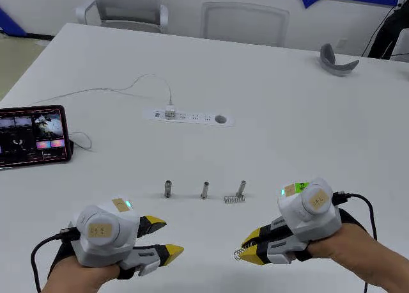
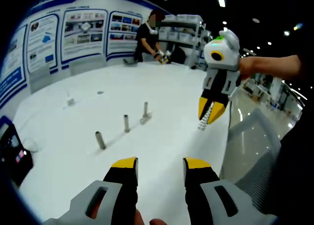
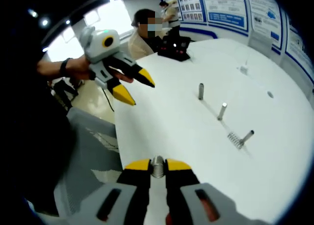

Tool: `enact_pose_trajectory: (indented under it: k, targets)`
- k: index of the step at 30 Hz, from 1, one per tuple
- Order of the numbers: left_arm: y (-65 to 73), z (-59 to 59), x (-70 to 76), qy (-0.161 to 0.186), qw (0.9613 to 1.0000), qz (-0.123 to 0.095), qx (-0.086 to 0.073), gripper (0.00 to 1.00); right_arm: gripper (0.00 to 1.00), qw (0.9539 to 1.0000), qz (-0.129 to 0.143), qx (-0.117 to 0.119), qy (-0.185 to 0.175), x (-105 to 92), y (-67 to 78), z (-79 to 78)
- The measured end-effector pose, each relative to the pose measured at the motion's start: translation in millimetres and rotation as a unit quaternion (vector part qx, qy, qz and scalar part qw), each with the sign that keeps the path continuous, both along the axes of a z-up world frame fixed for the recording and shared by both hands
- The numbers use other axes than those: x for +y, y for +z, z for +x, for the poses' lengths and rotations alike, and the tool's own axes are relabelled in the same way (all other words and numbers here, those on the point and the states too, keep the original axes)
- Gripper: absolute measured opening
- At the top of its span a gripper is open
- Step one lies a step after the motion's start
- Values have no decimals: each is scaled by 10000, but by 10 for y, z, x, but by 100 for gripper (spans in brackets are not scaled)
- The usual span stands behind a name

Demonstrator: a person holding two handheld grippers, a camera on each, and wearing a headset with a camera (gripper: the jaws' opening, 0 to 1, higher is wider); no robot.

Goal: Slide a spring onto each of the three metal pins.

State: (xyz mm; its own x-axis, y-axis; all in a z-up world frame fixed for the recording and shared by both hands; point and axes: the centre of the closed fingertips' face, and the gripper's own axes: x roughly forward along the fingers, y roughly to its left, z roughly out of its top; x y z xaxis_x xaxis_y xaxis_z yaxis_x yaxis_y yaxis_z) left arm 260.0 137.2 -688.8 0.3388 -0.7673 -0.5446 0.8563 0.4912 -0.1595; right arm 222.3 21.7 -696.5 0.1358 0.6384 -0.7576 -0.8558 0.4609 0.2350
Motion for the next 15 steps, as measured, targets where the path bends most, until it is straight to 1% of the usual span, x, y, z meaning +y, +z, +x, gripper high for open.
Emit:
enact_pose_trajectory:
  k: [3, 4, 7, 9, 11, 15]
  targets:
    - [2, 24, 35, 105, 9999, -91, 55, 40, 12, 10000, -52, 7, -27, -19, -22, 49]
    - [-1, 32, 51, 136, 9998, -91, 58, 40, 12, 10000, -64, 8, -34, -24, -27, 67]
    - [-15, 53, 99, 228, 9997, -67, 59, 42, 12, 10000, -68, 12, -37, -30, -28, 111]
    - [-37, 61, 127, 240, 9997, -41, 77, 43, 13, 10000, -73, -36, -36, -35, -30, 166]
    - [-66, 80, 169, 287, 9995, 28, 94, 46, 13, 9999, -114, -16, -60, -46, -40, 212]
    - [-59, 130, 251, 437, 9990, 34, 97, 50, 13, 9998, -175, -32, -73, -56, -55, 320]
